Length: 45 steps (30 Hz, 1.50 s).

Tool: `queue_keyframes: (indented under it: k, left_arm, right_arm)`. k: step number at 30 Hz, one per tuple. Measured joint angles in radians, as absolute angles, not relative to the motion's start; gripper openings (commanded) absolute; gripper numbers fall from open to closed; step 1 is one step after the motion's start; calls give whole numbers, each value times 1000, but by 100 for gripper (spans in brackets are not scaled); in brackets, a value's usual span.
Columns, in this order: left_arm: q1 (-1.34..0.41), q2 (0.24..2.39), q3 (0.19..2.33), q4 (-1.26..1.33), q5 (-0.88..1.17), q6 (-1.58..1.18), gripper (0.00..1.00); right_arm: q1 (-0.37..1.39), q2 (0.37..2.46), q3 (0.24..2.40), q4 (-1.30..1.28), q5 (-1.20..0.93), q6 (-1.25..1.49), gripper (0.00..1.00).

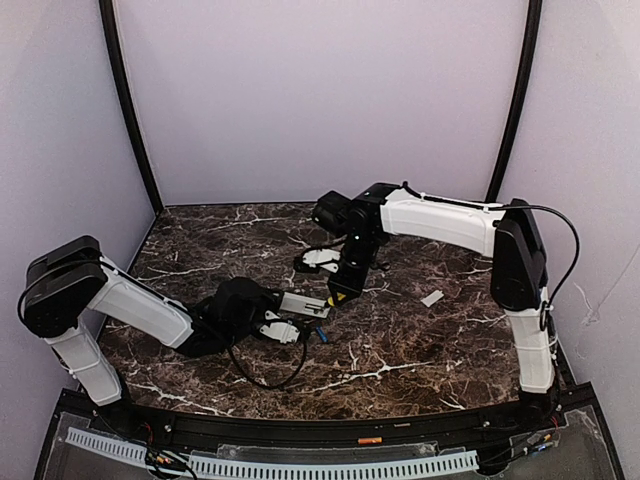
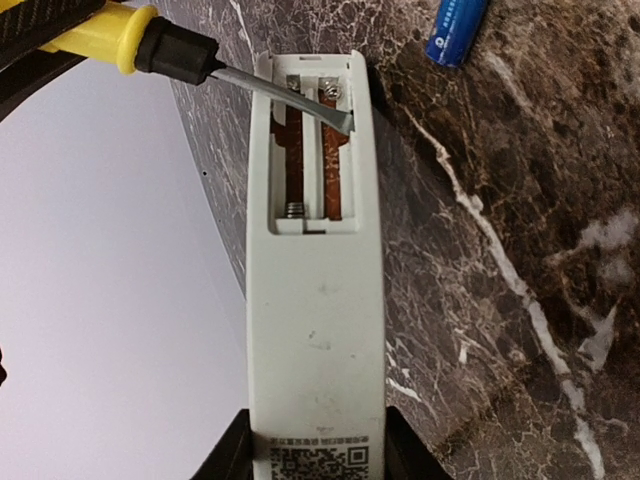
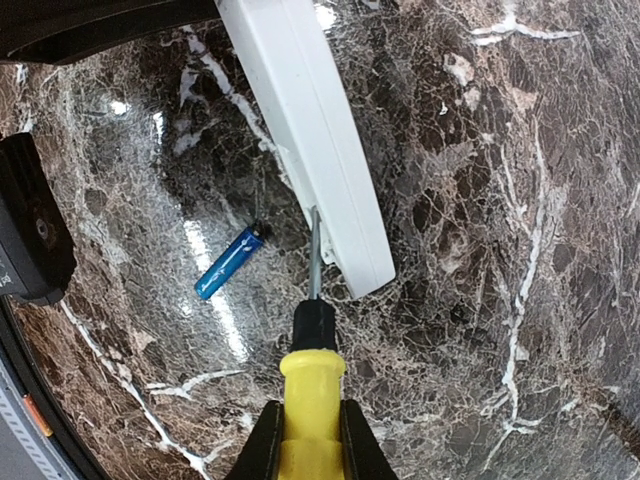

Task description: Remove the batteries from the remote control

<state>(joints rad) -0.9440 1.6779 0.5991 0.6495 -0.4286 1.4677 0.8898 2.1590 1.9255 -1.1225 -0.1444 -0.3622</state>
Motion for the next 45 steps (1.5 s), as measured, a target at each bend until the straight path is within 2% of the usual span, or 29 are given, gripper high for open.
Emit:
queue_keyframes:
  k: [17,45]
  left_arm:
    - [-946,1682,607,628,-450,1433,0]
    - [-948,1619,674,320,-472,1114,0]
  right_arm:
    - [881,2147,1900,-1100,-150,-356,0]
    - [884,1997,1783,-1021,-88,-311,0]
